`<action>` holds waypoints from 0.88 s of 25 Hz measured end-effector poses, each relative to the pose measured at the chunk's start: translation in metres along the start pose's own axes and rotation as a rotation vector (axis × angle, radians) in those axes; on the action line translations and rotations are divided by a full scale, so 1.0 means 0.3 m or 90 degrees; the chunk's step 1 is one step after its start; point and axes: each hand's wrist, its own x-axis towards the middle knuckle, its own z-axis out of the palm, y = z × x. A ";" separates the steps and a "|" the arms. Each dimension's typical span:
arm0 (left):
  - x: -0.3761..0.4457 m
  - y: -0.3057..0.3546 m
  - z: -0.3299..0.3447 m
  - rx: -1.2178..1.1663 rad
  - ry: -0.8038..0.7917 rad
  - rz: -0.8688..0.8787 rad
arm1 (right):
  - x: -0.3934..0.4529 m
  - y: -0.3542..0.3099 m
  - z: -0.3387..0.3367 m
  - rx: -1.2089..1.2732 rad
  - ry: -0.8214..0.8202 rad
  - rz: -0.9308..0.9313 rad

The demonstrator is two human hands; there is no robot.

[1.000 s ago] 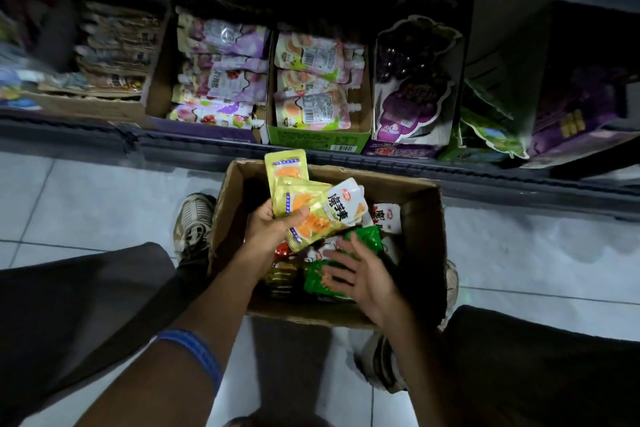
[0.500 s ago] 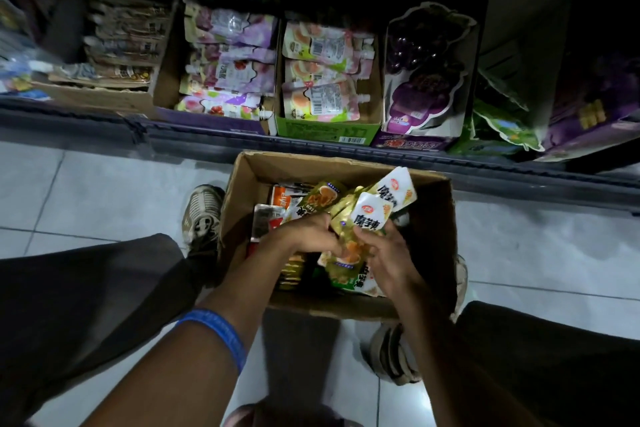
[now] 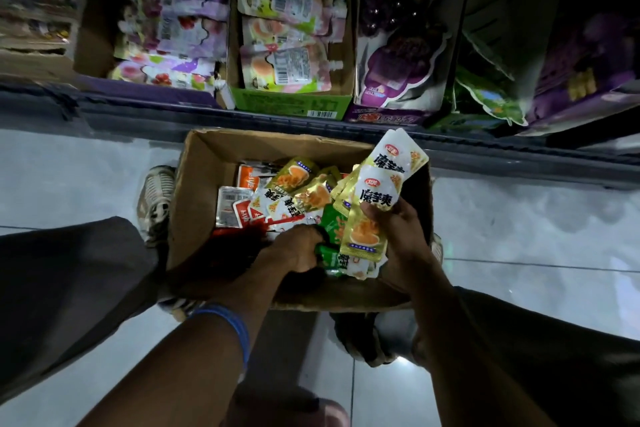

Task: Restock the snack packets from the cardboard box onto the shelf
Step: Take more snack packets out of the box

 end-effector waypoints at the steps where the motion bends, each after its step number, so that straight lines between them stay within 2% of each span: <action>1: -0.008 -0.017 -0.025 -0.097 -0.008 -0.005 | -0.007 0.000 -0.005 0.015 -0.003 0.000; 4: -0.069 -0.065 -0.130 -0.394 0.026 -0.027 | -0.013 0.001 -0.016 0.073 0.004 0.013; 6: -0.124 -0.081 -0.195 -0.522 0.088 -0.033 | -0.017 -0.010 -0.010 0.108 0.003 0.026; 8: -0.178 -0.062 -0.233 -0.615 0.127 -0.033 | -0.037 -0.034 0.018 0.065 -0.046 0.046; 11: -0.222 -0.015 -0.214 -0.743 0.124 -0.017 | -0.107 -0.052 0.116 -0.043 -0.126 0.057; 14: -0.242 0.043 -0.203 -0.863 0.075 -0.010 | -0.127 -0.033 0.187 -0.085 -0.052 0.027; 15: -0.250 0.069 -0.213 -0.869 0.060 -0.002 | -0.130 -0.041 0.197 -0.097 -0.026 0.008; 17: -0.260 0.114 -0.243 -0.774 0.059 0.028 | -0.136 -0.076 0.204 -0.123 -0.013 -0.034; 19: -0.278 0.158 -0.267 -0.677 0.122 0.040 | -0.156 -0.128 0.212 -0.144 -0.008 -0.084; 22: -0.328 0.201 -0.324 -0.712 0.158 0.113 | -0.199 -0.223 0.216 -0.095 -0.025 -0.161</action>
